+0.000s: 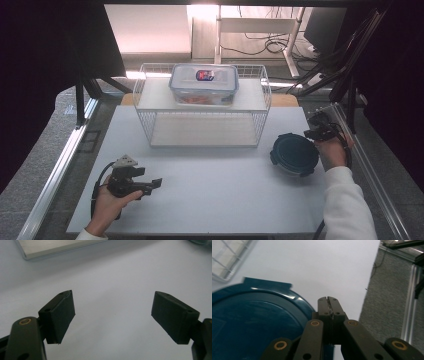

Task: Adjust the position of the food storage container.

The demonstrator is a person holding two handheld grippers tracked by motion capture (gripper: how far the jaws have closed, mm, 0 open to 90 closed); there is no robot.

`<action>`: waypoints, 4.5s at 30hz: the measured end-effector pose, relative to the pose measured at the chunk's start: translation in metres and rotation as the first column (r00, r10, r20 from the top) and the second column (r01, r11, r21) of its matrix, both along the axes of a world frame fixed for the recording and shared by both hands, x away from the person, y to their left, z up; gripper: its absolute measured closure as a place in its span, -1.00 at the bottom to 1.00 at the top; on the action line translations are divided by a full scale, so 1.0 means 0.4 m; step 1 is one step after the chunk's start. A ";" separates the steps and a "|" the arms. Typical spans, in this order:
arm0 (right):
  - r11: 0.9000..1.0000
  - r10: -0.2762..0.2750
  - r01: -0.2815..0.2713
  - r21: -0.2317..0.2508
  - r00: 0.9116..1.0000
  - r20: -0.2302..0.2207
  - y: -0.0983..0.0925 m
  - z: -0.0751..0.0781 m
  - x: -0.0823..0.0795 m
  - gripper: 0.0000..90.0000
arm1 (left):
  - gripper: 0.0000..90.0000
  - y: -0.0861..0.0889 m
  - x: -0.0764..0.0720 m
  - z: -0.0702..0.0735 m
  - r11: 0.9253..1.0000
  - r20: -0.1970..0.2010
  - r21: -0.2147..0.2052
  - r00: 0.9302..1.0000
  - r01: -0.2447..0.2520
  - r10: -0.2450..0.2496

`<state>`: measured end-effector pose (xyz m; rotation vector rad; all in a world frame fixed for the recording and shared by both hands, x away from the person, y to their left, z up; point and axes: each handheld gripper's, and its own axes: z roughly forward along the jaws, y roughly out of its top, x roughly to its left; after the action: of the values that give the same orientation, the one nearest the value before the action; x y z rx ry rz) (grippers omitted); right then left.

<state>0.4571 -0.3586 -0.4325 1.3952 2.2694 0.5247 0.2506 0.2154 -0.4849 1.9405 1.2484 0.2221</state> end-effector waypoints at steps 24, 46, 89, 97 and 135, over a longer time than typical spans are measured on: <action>0.996 0.072 -0.068 0.055 0.995 -0.068 0.036 -0.031 -0.082 0.98 | -0.59 -0.001 0.006 -0.006 1.000 -0.024 -0.026 1.000 -0.005 0.004; 0.986 0.163 -0.159 0.046 0.981 -0.104 0.207 -0.037 -0.229 0.98 | -0.59 -0.013 0.003 -0.006 1.000 -0.028 -0.021 0.999 0.020 -0.021; 0.973 0.141 -0.116 0.198 0.983 -0.118 0.184 -0.100 -0.371 0.98 | -0.59 -0.026 0.001 -0.015 0.999 -0.037 -0.014 0.999 0.035 -0.035; 0.976 0.142 -0.120 0.180 0.983 -0.120 0.199 -0.096 -0.368 0.98 | -0.59 -0.027 0.004 -0.018 0.999 -0.044 -0.011 0.998 0.035 -0.035; 0.901 0.404 -0.376 0.216 0.909 -0.101 0.483 -0.119 -0.392 0.98 | -0.59 -0.009 0.004 -0.010 1.000 -0.031 -0.025 1.000 -0.001 0.000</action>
<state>0.3004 -0.1653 -0.4800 1.0842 2.6990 0.8131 0.2521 0.2120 -0.4890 1.9296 1.2659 0.1764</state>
